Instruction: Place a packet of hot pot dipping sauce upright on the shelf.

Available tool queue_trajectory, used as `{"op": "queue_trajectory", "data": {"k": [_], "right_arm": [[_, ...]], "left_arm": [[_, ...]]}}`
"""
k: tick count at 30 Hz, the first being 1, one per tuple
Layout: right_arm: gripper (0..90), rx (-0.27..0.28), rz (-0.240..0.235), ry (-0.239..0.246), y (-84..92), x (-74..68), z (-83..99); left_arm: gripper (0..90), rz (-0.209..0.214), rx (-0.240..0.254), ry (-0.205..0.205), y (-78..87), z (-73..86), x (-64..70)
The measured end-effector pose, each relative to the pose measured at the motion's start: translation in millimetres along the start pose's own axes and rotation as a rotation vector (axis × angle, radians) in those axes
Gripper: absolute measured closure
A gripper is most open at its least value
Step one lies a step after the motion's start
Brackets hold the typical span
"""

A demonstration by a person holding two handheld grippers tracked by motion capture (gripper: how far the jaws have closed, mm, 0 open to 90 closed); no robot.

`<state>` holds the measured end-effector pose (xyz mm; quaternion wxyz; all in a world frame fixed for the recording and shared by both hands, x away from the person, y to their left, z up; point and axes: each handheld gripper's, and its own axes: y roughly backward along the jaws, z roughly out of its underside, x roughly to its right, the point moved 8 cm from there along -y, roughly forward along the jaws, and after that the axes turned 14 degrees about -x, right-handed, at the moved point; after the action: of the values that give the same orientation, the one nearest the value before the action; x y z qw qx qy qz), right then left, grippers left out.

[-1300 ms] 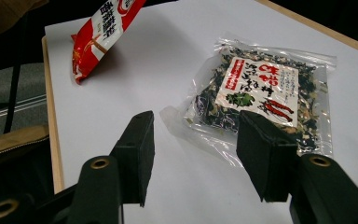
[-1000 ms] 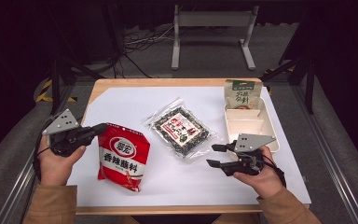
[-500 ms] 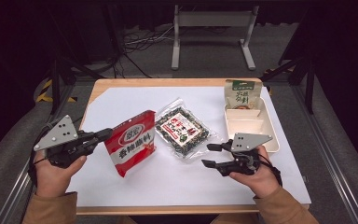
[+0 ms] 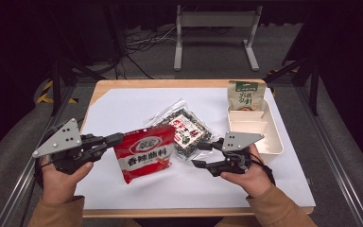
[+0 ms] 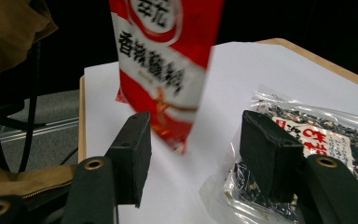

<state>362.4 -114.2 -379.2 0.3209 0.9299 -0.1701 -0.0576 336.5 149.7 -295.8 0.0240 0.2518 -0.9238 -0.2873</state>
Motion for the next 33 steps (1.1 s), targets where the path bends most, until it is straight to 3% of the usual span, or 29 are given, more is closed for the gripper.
{"op": "queue_trajectory", "data": {"k": [4, 5, 10, 13, 17, 22, 26, 33], "right_arm": [[41.6, -0.008, -0.036, -0.007, -8.8, -4.2, -2.2], [41.2, -0.013, -0.068, 0.0, -15.0, -9.5, -3.1], [41.5, -0.019, -0.113, 0.017, -26.9, -17.8, -5.3], [45.8, -0.016, -0.139, 0.027, -32.3, -21.3, -6.5], [52.1, 0.008, -0.154, 0.043, -35.8, -25.1, -8.5], [75.5, -0.011, -0.166, 0.072, -36.0, -25.0, -5.0], [87.9, -0.029, -0.188, 0.114, -33.8, -26.3, -4.4], [89.4, -0.047, -0.195, 0.116, -27.4, -21.9, -4.2]], "left_arm": [[90.0, 0.026, 0.007, -0.027, -5.1, -7.6, 13.8], [90.0, 0.045, 0.013, -0.06, -10.2, -12.8, 24.1], [90.0, 0.086, 0.036, -0.088, -18.1, -22.4, 42.2], [90.0, 0.086, 0.05, -0.092, -21.9, -25.3, 47.6], [90.0, 0.081, 0.058, -0.079, -25.9, -24.8, 46.8], [90.0, 0.089, 0.052, -0.065, -29.1, -21.9, 44.4], [90.0, 0.101, 0.055, -0.066, -30.0, -21.9, 45.0], [89.9, 0.127, 0.054, -0.056, -32.4, -20.1, 45.4]]}}
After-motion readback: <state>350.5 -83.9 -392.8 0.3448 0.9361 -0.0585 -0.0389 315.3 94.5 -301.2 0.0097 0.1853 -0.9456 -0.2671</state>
